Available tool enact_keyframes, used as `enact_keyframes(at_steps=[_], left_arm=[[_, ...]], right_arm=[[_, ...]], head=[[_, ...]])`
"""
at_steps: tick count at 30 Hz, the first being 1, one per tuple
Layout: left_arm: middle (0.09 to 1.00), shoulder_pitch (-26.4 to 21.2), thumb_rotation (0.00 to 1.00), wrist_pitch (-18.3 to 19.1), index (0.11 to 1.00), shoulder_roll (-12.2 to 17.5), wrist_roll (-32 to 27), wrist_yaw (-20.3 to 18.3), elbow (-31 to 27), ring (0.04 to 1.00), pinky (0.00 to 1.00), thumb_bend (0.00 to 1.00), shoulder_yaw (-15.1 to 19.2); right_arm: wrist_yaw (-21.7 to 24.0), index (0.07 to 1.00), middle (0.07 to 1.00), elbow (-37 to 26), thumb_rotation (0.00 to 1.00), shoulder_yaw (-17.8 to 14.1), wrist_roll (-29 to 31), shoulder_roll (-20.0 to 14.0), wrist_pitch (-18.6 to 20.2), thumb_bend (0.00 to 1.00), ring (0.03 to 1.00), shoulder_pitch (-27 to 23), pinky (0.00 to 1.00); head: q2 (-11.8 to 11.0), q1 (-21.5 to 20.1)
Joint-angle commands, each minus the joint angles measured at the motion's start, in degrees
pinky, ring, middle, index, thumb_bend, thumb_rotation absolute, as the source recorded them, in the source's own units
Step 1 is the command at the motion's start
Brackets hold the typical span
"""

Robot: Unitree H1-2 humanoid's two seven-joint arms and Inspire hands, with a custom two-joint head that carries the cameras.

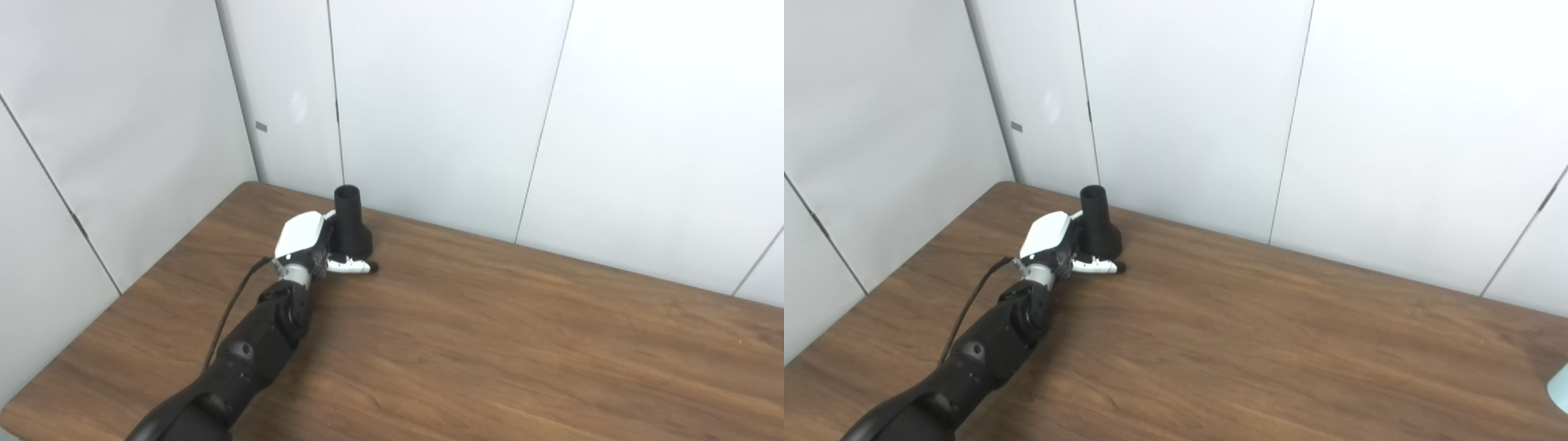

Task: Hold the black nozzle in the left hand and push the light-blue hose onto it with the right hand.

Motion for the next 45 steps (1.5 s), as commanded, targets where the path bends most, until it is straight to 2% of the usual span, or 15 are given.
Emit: enact_keyframes(at_steps=[1, 5, 9, 10, 11, 12, 14, 19, 23, 26, 31, 32, 34, 40, 45], left_arm=[[0.814, 1.8, 0.38, 2.28, 0.825, 0.38, 1.97, -3.69, 0.75, 0.79, 0.92, 0.86, -2.53], [0.803, 1.73, 0.34, -0.56, 0.798, 0.87, 3.81, -1.1, 2.38, 0.766, 0.86, 0.77, -4.44], [0.659, 2.35, 0.12, -5.42, 0.691, 0.04, 3.7, 6.08, 3.58, 0.661, 0.75, 0.76, -3.67], [0.578, 2.58, 0.06, -5.64, 0.657, -0.25, 3.86, 7.37, 3.3, 0.596, 0.68, 0.77, -3.58], [0.532, 2.85, 0.03, -6.16, 0.641, -0.53, 3.43, 8.01, 2.8, 0.529, 0.54, 0.66, -3.28], [0.502, 2.88, 0.02, -7.01, 0.626, -0.78, 2.79, 8.27, 3.02, 0.378, 0.36, 0.61, -2.99], [0.483, 3.06, 0.0, -7.42, 0.519, -0.96, 1.78, 6.83, 2.59, 0.245, 0.21, 0.54, -2.79], [0.474, 3.8, 0.0, -7.04, 0.491, -0.68, 2.05, 1.16, 0.29, 0.26, 0.21, 0.52, -4.85], [0.473, 4.27, 0.0, -8.49, 0.489, -1.34, 3.89, 3.22, 0.57, 0.231, 0.19, 0.52, -6.6], [0.472, 4.71, 0.0, -9.04, 0.49, -1.75, 3.88, 3.42, 0.48, 0.238, 0.33, 0.52, -7.12], [0.471, 5.69, 0.0, -11.01, 0.491, -2.25, 2.95, 4.37, 1.32, 0.175, 0.13, 0.52, -7.01], [0.471, 6.03, 0.0, -11.62, 0.491, -2.32, 3.21, 5.13, 1.29, 0.165, 0.12, 0.52, -7.2], [0.285, 6.58, 0.04, -12.43, 0.491, -2.52, 3.47, 6.06, 1.24, 0.15, 0.1, 0.52, -7.48], [0.311, 7.56, 0.05, -17.22, 0.491, -3.4, 3.37, 8.04, 1.82, 0.192, 0.14, 0.51, -8.24], [0.261, 9.07, 0.05, -21.04, 0.49, -4.53, 3.44, 8.21, -0.97, 0.159, 0.11, 0.52, -8.65]], right_arm=[[-0.08, 0.633, 0.673, -2.35, 0.08, -0.49, -0.64, -0.99, -0.54, 0.22, 0.648, 0.39, 0.55], [-0.1, 0.629, 0.668, -2.58, 0.09, -0.53, -0.64, -0.83, -0.37, 0.22, 0.641, 0.47, 0.54], [-0.08, 0.63, 0.674, -3.04, 0.07, -0.53, -0.48, -0.64, 0.29, 0.23, 0.649, 0.65, 0.55], [-0.11, 0.629, 0.67, -3.11, 0.05, -0.49, -0.67, -0.66, 0.32, 0.23, 0.644, 0.7, 0.54], [-0.12, 0.628, 0.668, -3.2, 0.05, -0.5, -0.67, -0.62, 0.54, 0.24, 0.64, 0.74, 0.54], [-0.11, 0.628, 0.669, -3.31, 0.04, -0.45, -0.85, -0.65, 0.63, 0.24, 0.641, 0.78, 0.54], [-0.04, 0.628, 0.67, -3.35, 0.04, -0.37, -0.86, -0.69, 0.5, 0.25, 0.641, 0.84, 0.54], [-0.09, 0.632, 0.673, -3.69, 0.05, -0.14, -0.85, -0.33, 0.64, 0.27, 0.646, 1.03, 0.54], [0.47, 0.637, 0.675, -2.9, 0.01, 0.17, 0.98, -0.37, -1.7, 0.25, 0.642, 1.12, 0.53], [0.93, 0.645, 0.679, -2.21, 0.0, 0.27, 2.83, -0.51, -2.76, 0.23, 0.651, 1.1, 0.54], [1.47, 0.649, 0.677, -2.69, 0.0, 0.29, 4.66, -0.55, -2.61, 0.23, 0.652, 1.43, 0.56], [1.59, 0.649, 0.677, -2.84, 0.0, 0.29, 5.01, -0.49, -2.57, 0.23, 0.653, 1.52, 0.56], [1.75, 0.651, 0.68, -3.16, 0.0, 0.37, 5.38, -0.36, -2.46, 0.23, 0.66, 1.69, 0.57], [1.81, 0.664, 0.706, -4.56, 0.0, 1.12, 4.78, 0.05, -0.37, 0.23, 0.69, 2.02, 0.6], [1.3, 0.678, 0.715, -4.78, 0.0, 2.12, 3.74, 1.03, 0.54, 0.24, 0.705, 1.33, 0.62]], head=[[0.01, 0.03], [-0.28, -0.46], [-0.12, -0.68], [-0.12, -0.68], [0.1, -0.84], [0.15, -0.7], [0.17, -0.92], [0.29, -1.48], [-0.3, -2.08], [-0.41, -2.47], [-0.03, -2.96], [0.1, -3.13], [0.35, -3.55], [1.26, -5.83], [2.3, -9.19]])
